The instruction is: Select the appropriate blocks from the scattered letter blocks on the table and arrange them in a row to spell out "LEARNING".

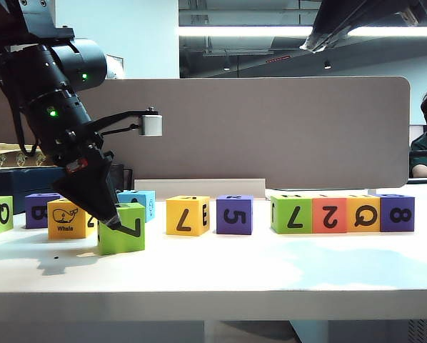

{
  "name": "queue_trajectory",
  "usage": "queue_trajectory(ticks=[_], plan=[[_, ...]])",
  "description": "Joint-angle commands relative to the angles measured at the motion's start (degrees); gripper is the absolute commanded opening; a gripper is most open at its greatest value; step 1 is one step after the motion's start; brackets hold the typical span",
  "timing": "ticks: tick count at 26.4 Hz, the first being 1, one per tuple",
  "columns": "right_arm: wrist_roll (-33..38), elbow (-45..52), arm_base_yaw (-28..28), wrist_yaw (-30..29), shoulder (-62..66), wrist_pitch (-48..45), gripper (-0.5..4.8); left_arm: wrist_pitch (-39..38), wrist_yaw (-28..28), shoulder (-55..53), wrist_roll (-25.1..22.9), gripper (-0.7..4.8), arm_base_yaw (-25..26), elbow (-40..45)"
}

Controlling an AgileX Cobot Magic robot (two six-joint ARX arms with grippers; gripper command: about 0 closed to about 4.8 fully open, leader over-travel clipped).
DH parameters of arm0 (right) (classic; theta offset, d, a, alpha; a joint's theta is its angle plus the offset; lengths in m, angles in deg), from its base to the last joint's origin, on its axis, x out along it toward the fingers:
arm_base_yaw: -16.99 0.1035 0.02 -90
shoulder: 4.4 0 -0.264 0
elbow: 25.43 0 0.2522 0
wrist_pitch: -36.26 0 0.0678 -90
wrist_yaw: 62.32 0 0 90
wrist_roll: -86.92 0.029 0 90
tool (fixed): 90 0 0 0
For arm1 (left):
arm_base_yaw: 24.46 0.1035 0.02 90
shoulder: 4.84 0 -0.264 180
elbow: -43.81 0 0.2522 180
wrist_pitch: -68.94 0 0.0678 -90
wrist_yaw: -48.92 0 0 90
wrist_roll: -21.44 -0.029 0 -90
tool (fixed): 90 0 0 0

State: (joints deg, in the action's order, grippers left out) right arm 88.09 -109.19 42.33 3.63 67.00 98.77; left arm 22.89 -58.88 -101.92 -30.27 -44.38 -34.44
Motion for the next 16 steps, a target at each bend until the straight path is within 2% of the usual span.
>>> queue_trajectory(ticks=[1, 3, 6, 9, 16], plan=[[-0.13, -0.24, 0.07, -0.11, -0.17, -0.57, -0.01, 0.22, -0.42, 0.20, -0.15, 3.74, -0.07, -0.15], [-0.13, -0.24, 0.04, -0.11, -0.17, -0.57, -0.01, 0.72, -0.42, 0.20, 0.61, 3.74, -0.07, -0.15], [-0.13, -0.24, 0.04, -0.11, -0.17, -0.57, -0.01, 3.02, 0.02, 0.26, 6.67, 3.74, -0.07, -0.20], [-0.13, -0.24, 0.07, -0.11, -0.17, -0.55, -0.01, 4.15, 3.48, 0.28, 9.81, 3.74, -0.07, -0.22], [-0.13, -0.24, 0.04, -0.11, -0.17, -0.52, -0.01, 1.51, 12.70, 0.26, 9.94, 3.74, -0.07, -0.22]])
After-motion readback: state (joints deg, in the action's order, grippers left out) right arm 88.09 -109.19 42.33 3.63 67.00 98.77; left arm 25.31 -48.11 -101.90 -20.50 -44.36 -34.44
